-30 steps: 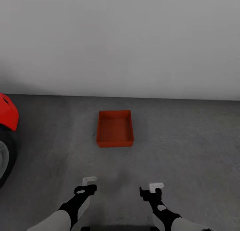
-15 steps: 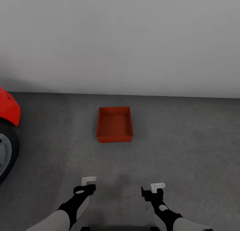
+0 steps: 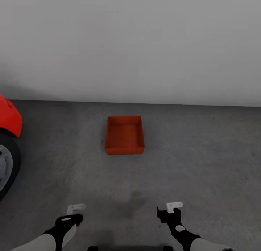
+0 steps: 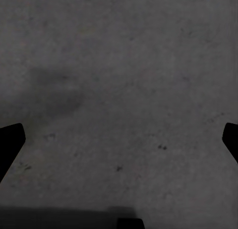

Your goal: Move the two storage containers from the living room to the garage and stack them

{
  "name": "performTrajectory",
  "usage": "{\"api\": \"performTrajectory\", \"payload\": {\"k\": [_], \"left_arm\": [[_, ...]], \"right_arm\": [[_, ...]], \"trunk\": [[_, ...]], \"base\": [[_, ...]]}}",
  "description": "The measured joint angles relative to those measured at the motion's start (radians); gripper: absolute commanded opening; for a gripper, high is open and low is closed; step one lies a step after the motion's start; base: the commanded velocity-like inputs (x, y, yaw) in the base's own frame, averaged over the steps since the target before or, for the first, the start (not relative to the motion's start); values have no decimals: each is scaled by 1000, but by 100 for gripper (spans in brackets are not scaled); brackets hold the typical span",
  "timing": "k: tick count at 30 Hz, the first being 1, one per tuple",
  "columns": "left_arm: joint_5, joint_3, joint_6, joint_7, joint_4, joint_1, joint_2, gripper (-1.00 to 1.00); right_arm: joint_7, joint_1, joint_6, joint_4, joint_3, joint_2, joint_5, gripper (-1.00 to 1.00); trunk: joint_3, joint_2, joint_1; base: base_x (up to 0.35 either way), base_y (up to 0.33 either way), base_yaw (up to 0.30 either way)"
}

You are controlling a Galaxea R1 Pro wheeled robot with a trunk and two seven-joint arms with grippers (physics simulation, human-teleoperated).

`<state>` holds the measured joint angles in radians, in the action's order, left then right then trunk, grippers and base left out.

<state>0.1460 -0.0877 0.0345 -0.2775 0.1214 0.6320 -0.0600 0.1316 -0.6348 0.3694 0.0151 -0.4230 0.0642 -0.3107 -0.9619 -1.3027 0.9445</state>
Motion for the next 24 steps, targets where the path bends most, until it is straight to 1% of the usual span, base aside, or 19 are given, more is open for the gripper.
{"api": "performTrajectory", "payload": {"k": [6, 8, 9, 10, 11, 14, 16, 17, 19, 21, 22, 23, 24], "left_arm": [[-1, 6, -1, 1, -41, 0, -8, 100], [-1, 8, -1, 1, -71, 0, -12, 100], [0, 8, -3, 1, -92, 0, -29, 100], [0, 8, -3, 1, -96, 0, -34, 100], [2, 9, -5, 3, -110, -1, -50, 100], [8, 9, -5, 3, -117, -5, -56, 100], [28, 9, -5, 4, -119, -8, -59, 100], [48, 9, -5, 6, -120, -9, -63, 100], [61, 9, -5, 7, -120, -10, -67, 100], [66, 8, -5, 7, -120, -10, -69, 100], [74, 9, -5, 8, -120, -11, -74, 100], [79, 9, -5, 9, -121, -12, -80, 100], [84, 8, -5, 10, -120, -10, -90, 100]], "right_arm": [[1, -1, -1, 0, -1, 1, 0, 100], [1, 0, -1, 0, -1, 1, 1, 100], [0, 0, -1, 0, -1, 1, 1, 100], [0, 0, -1, 0, -1, 1, 1, 100], [-1, 0, -1, 0, -2, 1, 2, 100], [-2, 0, -1, 0, -2, 1, 3, 100], [-4, 0, -2, 0, -2, 1, 3, 100], [-4, 0, -2, 0, -2, 1, 3, 100], [-4, 0, -2, 0, -2, 1, 3, 100], [-4, 0, -2, 0, -2, 1, 3, 100], [-5, 0, -2, -1, -2, 2, 3, 100], [-5, 0, -5, -9, -2, -2, 3, 100], [-3, 0, -13, -28, -2, -23, 5, 100]], "trunk": [[0, 0, 0], [0, 0, 0], [0, 0, 0], [0, 0, 0], [0, 0, 0], [0, 0, 0], [0, 0, 0], [0, 0, 0], [0, 0, 0], [0, 0, 0], [0, 0, 0], [0, 0, 0], [0, 0, 0]], "base": [[0, 0, 0], [0, 0, 0], [0, 0, 0], [0, 0, 0], [0, 0, 0], [0, 0, 0], [0, 0, 0], [0, 0, 0], [0, 0, 0], [0, 0, 0], [0, 0, 0], [0, 0, 0], [0, 0, 0]]}}
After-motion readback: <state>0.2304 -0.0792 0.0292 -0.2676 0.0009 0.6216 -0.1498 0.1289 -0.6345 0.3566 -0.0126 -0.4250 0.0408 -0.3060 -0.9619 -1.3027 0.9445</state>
